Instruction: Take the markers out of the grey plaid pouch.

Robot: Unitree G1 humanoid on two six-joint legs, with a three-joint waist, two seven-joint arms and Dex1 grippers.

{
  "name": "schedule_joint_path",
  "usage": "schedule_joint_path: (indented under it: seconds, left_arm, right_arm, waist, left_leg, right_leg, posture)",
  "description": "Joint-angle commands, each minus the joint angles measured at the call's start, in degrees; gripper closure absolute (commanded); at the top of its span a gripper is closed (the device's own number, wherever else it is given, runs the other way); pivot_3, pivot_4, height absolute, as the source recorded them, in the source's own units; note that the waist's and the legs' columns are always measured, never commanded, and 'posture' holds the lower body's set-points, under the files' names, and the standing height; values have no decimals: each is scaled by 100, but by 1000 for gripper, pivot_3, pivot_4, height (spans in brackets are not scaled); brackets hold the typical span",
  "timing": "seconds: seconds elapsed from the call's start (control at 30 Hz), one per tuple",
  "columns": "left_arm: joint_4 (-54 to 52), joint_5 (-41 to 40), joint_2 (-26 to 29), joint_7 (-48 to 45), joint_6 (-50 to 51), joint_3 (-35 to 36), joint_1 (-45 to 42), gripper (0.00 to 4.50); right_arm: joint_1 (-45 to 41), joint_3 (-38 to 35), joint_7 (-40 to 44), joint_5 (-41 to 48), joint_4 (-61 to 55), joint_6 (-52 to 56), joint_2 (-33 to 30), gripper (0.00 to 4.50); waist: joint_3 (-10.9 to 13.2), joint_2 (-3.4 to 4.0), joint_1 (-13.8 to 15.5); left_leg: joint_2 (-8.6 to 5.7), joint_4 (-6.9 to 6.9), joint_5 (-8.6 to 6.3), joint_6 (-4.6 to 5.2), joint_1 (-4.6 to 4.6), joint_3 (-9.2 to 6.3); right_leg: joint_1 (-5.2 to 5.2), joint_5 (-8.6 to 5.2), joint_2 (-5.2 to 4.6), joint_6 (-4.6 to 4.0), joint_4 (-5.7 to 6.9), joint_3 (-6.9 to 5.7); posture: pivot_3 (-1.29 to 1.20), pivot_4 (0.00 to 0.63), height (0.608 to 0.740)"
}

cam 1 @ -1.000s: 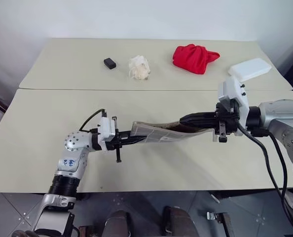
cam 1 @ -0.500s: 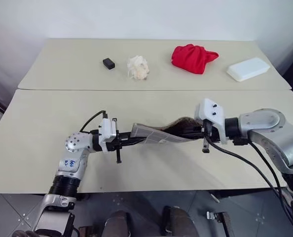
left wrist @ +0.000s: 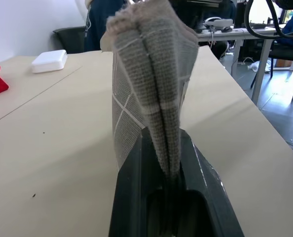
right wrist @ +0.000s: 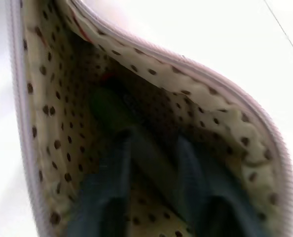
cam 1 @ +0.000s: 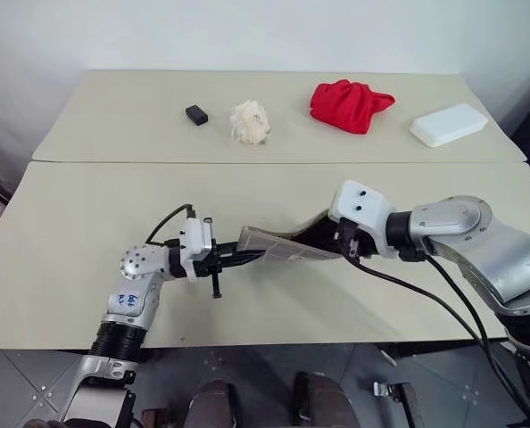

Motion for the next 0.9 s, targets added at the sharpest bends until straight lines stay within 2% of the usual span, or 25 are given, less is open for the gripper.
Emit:
schedule_joint_path:
  seconds: [0.03,0.2,0.33,0.47,0.9]
  left_arm:
    - [-237,10,-15,49,-87,7,75,4500]
    - [-347,-26,-55,133,7,4,220,4500]
    - [-364,-107,-131,234,100,46,266,4500]
    - [-366,-143,-124,213,262,27,274,4500]
    - [-328,-424,-192,-25,862,33,60,4500]
  right_arm:
    - [-72,14,-11,-132,-235,19,-103,1640]
    - [-32,265,51,-446,-311,-299,-243,71]
    - [-233,919,61,-1147,35,-911,-145,30]
    - [-704,1561,32,-1951,650,-1496,256,30]
    - [-1439,2402,419,-3544,2150,-2775,1220,30]
  waist:
    - [0,0,0]
    - [0,0,-4]
    - [0,0,-15]
    - [0,0,-27]
    - [0,0,-61]
  left_leg:
    - [0,0,0,0,0,0]
    - [0,0,0,0,0,0]
    - [0,1,0,0,0,0]
    - [0,3,0,0,2,1]
    - [1,3,0,-1,0,5]
  right_leg:
    - [0,0,0,0,0,0]
    - [0,0,0,0,-1,0]
    - [0,0,0,0,1,0]
    - [-1,0,0,0,8,1]
    - [-4,-1,2,-1,9,0]
  posture:
    - [0,150,740]
    - [0,150,740]
    - [0,150,740]
    - [0,150,740]
    - [0,150,740]
